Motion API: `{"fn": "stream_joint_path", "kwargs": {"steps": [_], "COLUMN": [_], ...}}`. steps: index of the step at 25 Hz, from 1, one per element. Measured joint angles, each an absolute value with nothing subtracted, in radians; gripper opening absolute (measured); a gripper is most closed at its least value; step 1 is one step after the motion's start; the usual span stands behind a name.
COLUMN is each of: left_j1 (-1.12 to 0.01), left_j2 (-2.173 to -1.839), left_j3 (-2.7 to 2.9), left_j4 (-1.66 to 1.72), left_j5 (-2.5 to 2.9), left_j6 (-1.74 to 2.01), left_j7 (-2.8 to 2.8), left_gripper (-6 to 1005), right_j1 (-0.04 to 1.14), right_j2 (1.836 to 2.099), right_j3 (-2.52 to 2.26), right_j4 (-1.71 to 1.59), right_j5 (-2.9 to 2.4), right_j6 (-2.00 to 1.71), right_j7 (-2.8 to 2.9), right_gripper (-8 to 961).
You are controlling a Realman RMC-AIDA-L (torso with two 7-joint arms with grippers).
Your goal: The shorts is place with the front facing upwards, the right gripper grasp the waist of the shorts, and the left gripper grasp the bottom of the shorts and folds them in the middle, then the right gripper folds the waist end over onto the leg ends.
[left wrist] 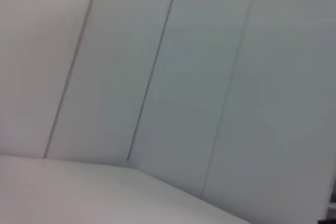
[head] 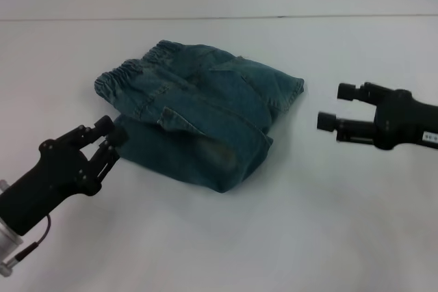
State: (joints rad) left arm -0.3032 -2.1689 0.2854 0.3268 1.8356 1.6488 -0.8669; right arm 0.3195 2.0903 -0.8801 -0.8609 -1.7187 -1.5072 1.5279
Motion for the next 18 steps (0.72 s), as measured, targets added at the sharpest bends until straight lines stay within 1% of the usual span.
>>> {"fn": "stream_joint_path", "kwargs": {"steps": [4, 9, 12, 18], "left_j1": [-0.303, -0.304, -0.301, -0.3], "left_j2": [-2.169, -2.173, -2.172, -2.171], "left_j3": [0.323, 0.426, 0.444, 0.446], "left_j4": [0.41, 0.531, 0.561, 0.573], "left_j5": [1.85, 1.892, 1.902, 1.932], "left_j6": [1.676, 1.647, 1.641, 1.635], "left_j7": [-0.94, -1.068, -1.091, -1.095], "left_gripper": [326, 475, 565, 790], "right_j1": [0.309, 0.307, 0.308, 0.314], "right_j2": [2.094, 2.092, 2.091, 2.092], "right_j3": [-0.897, -0.909, -0.917, -0.918], "right_j4": [-0.863, -0.868, -0.873, -0.884], "right_j5": [-1.724, -1.725, -1.741, -1.774], "right_j6": [-1.529, -1.535, -1.535, -1.53], "right_j7": [1.497, 1.495, 1.495, 1.503], "right_gripper": [947, 947, 947, 947]}}
